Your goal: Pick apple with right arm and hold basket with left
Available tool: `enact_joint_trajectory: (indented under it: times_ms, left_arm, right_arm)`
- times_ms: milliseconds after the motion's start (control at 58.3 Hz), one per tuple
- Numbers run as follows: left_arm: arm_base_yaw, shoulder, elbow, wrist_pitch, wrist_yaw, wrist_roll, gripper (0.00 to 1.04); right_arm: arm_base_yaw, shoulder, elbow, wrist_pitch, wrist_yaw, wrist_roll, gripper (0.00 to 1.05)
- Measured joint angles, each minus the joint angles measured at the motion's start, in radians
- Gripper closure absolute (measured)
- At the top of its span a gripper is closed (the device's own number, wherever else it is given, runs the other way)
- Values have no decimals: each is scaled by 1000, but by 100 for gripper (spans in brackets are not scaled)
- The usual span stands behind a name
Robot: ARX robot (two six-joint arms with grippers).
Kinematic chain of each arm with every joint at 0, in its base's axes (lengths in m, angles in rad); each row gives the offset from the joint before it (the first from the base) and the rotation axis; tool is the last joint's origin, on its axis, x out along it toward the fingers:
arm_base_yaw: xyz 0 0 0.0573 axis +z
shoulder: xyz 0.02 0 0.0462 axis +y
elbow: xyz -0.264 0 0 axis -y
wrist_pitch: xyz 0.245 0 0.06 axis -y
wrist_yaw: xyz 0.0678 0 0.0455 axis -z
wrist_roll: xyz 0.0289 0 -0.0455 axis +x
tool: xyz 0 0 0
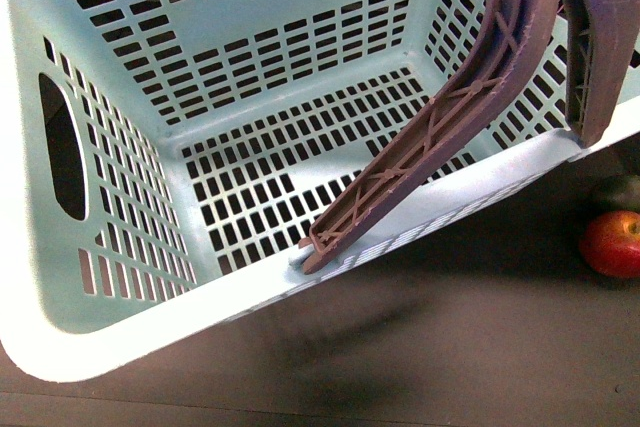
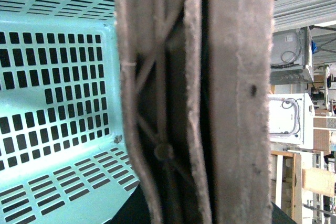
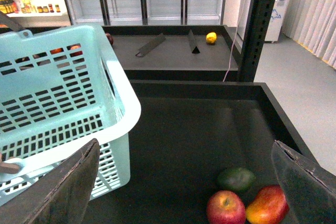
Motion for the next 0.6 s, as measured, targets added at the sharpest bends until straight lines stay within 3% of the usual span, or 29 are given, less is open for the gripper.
enact_joint_trajectory:
  times_ms: [51,137,257,394,600]
  left_arm:
    - [0,0,0,0,0,1,90]
    - [0,0,0,0,0,1,90]
    - [-2,0,0,0,2,5,90]
    - [-2,1,0,0,0,5,90]
    - [-2,2,0,0,0,5,90]
  right_arm:
    - [5,16,8,-28,19,-2,9]
    - [13,186,125,-309,106,-14,9]
    - [-26,352,162,-426,72,-37,9]
    - [-140,581,159,-212,0,-113,9]
    - [-232,1004,170,151,-72,-207,9]
